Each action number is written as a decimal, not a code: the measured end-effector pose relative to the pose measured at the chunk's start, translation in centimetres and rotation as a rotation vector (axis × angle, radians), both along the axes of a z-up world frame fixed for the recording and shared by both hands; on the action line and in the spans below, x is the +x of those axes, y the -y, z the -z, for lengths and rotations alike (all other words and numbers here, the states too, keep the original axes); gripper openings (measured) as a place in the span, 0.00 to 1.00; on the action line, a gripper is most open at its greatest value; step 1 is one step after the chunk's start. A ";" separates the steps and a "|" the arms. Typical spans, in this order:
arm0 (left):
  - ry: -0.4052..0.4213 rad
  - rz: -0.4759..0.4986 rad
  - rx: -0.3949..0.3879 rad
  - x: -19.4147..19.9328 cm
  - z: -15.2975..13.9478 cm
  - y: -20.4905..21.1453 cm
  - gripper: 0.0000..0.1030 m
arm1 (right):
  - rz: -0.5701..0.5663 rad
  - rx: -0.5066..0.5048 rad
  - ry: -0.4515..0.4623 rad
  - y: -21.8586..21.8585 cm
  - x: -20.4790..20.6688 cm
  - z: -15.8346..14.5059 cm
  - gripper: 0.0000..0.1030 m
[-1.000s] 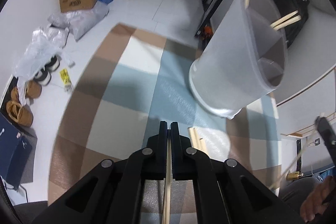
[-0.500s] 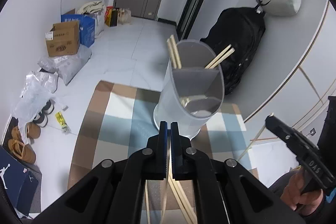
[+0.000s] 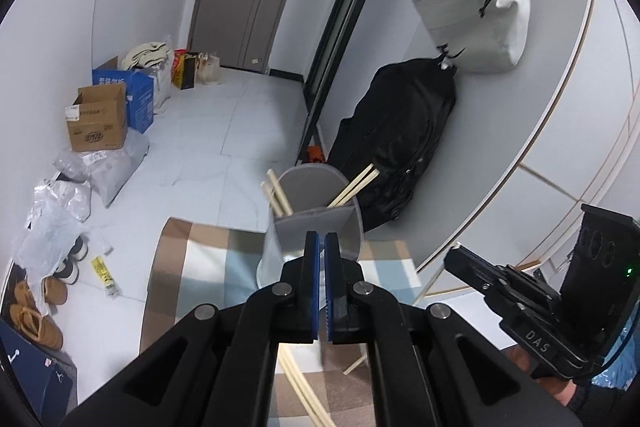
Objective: Organize utensils
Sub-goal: 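Carry both held chopsticks up and over the white holder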
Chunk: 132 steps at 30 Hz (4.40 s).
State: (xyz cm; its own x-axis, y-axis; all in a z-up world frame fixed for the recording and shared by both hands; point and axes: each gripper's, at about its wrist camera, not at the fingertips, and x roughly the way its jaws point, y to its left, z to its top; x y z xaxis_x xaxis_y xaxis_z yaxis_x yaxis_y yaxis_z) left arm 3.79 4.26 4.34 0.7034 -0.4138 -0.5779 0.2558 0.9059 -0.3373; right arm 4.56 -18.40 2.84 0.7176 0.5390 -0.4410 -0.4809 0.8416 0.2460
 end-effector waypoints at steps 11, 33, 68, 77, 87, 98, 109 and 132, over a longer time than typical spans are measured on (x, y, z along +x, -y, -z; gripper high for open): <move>0.028 0.045 0.023 0.6 -2.4 0.4 0.00 | -0.002 0.024 0.037 -0.7 1.5 -2.9 0.03; -0.310 0.348 0.361 1.4 15.6 10.6 0.21 | 0.167 0.032 -0.071 7.5 0.1 2.2 0.03; -0.300 0.333 0.395 4.1 15.4 14.8 0.01 | 0.248 0.105 -0.049 12.0 -1.6 2.0 0.03; -0.058 0.151 0.175 1.6 6.3 9.1 0.01 | 0.179 0.071 0.010 9.2 -0.8 -1.1 0.03; 0.202 -0.014 -0.086 4.5 -3.5 3.6 0.01 | 0.062 0.046 0.081 3.9 3.2 -6.7 0.03; 0.335 -0.152 -0.146 8.8 -4.1 1.5 0.01 | 0.016 0.012 0.157 -1.2 8.7 -10.1 0.03; 0.396 -0.232 -0.141 11.6 -2.2 0.6 0.01 | -0.013 -0.043 0.170 -3.9 12.3 -9.0 0.03; 0.465 -0.248 -0.064 10.0 2.1 1.9 0.01 | -0.027 -0.061 0.100 -3.7 14.6 -4.3 0.03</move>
